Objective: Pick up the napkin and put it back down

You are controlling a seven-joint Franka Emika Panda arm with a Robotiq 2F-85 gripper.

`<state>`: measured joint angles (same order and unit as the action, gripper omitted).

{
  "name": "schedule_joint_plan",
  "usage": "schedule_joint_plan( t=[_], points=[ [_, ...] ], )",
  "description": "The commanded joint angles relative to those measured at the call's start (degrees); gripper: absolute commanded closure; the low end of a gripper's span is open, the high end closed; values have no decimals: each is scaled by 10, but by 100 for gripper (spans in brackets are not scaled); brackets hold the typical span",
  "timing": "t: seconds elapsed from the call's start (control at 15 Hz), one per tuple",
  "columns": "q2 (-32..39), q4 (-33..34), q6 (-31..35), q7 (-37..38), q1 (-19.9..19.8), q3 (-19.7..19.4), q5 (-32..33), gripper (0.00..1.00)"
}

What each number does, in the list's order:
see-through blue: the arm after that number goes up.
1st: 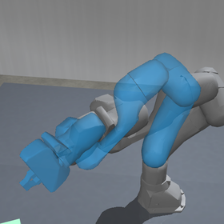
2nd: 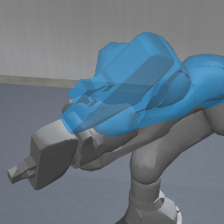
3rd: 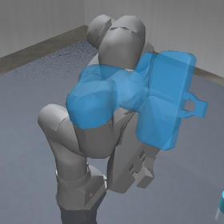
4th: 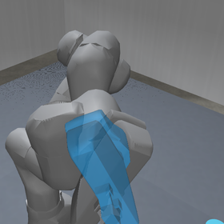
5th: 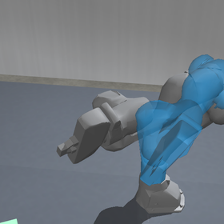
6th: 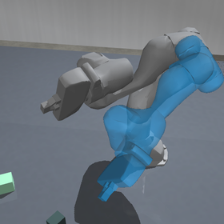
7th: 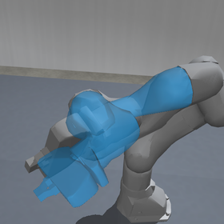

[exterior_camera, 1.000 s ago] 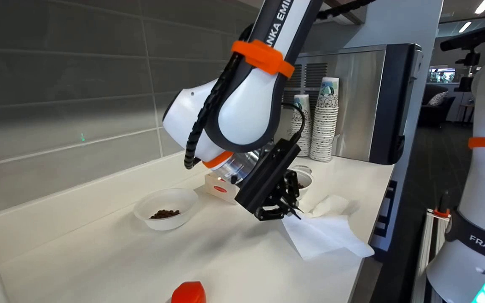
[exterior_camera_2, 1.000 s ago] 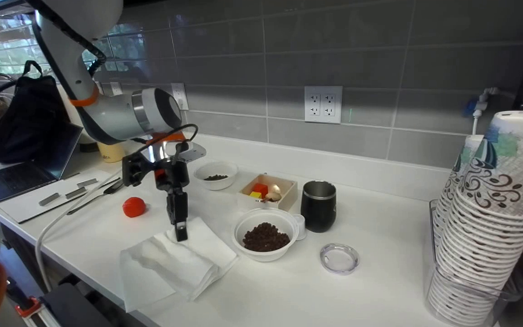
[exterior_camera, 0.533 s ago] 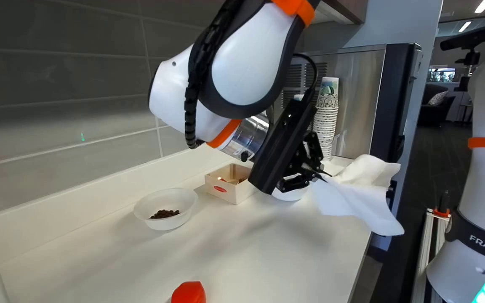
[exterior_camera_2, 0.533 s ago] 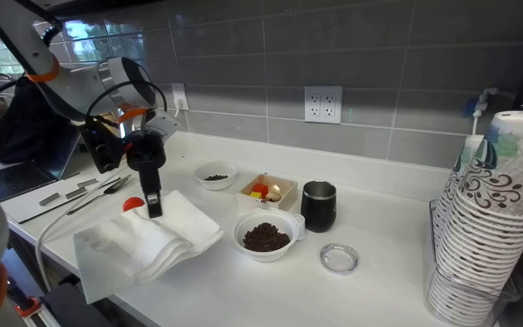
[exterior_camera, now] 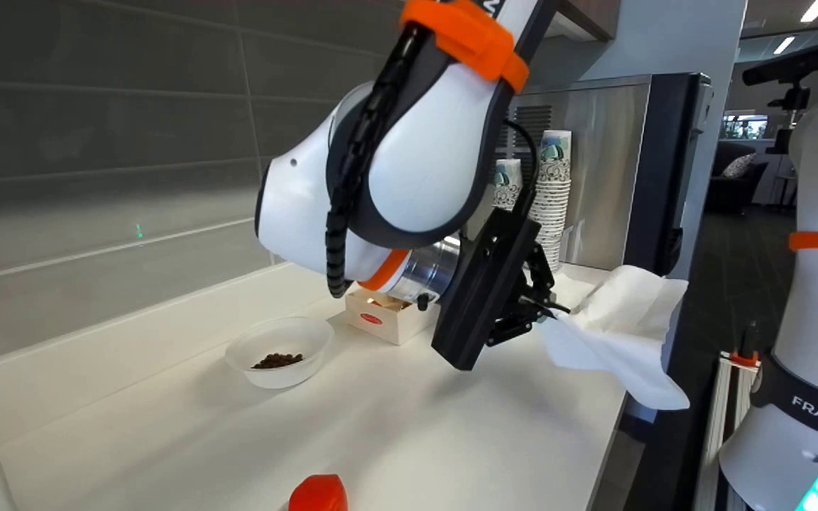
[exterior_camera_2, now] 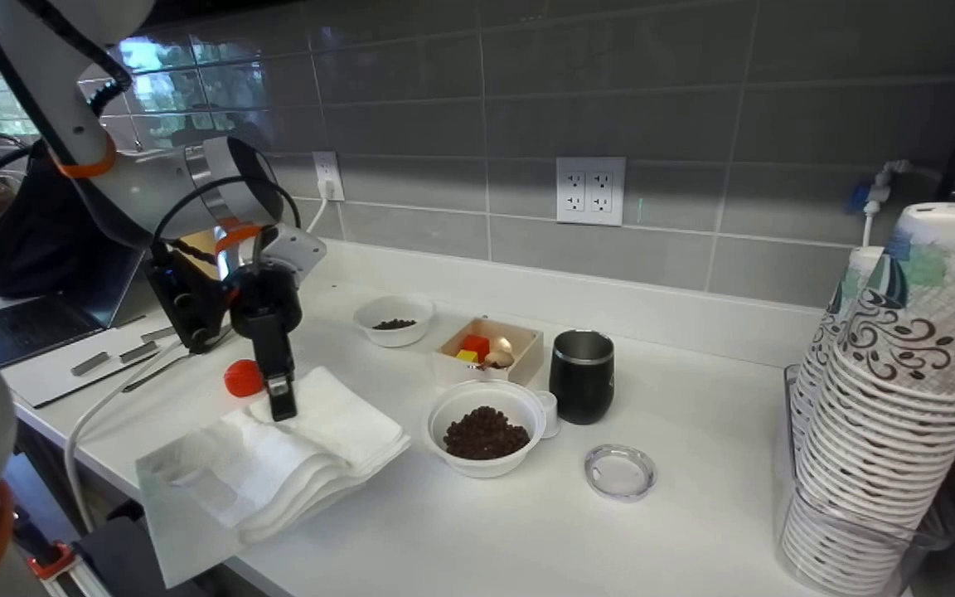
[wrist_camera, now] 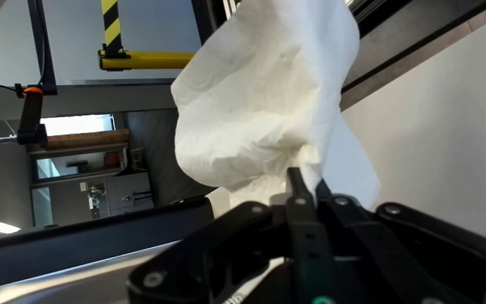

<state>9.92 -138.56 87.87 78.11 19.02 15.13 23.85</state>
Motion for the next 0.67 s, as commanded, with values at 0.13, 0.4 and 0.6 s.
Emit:
schedule_joint_plan(
  t=[0.13,0.4,0.6],
  points=[
    [82,21,81,43,6,-20,64,99],
    [97,27,161,64,10,-30,96,99],
    [95,30,216,65,9,-32,102,99]
  ],
)
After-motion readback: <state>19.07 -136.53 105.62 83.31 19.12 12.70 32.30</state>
